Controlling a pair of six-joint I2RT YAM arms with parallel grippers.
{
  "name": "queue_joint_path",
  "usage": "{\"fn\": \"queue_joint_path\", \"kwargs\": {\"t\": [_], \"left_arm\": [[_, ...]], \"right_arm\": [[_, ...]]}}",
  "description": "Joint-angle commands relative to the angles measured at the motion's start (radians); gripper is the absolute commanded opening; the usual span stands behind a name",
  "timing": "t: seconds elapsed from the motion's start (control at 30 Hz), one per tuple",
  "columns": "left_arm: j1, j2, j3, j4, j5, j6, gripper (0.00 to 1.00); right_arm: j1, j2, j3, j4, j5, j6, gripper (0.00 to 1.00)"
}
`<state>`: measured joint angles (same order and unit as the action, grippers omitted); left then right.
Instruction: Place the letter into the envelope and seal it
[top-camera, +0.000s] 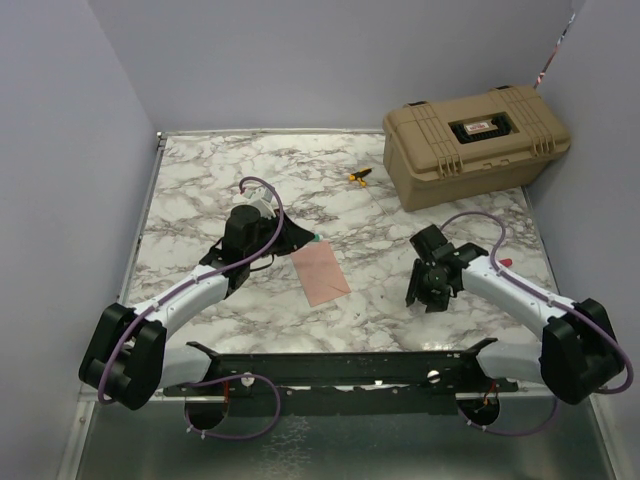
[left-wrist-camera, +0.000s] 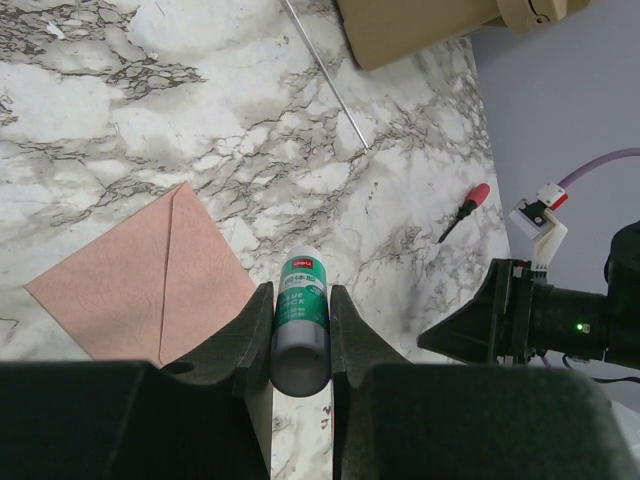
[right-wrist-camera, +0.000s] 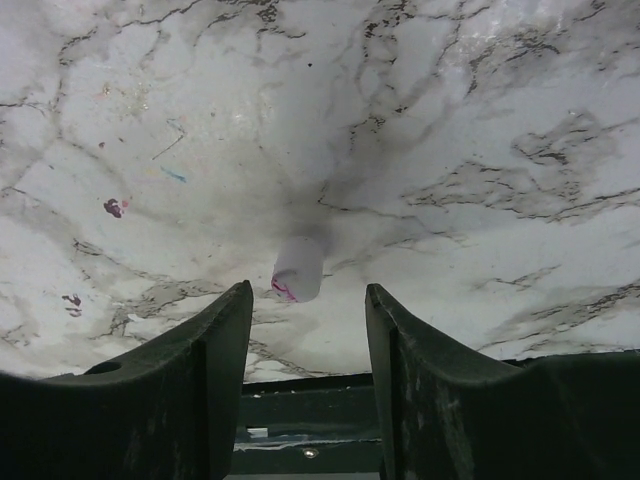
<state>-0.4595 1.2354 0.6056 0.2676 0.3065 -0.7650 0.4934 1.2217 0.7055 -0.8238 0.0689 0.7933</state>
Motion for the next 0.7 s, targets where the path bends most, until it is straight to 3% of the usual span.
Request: {"fn": "queue_joint_path", "kwargs": {"t": [0.0,0.67], "left_arm": [[-0.002,-0.002,0.012,0.027,0.017,0.007,0.0],[-0.001,-0.015,-0.003,0.025,0.017,0.007,0.0]], "right_arm": [[0.017,0.051,-0.009,0.039,-0.007,0.012,0.51],[0.026,0.123,-0.028,0.077,-0.025,0.015,0.34]]}}
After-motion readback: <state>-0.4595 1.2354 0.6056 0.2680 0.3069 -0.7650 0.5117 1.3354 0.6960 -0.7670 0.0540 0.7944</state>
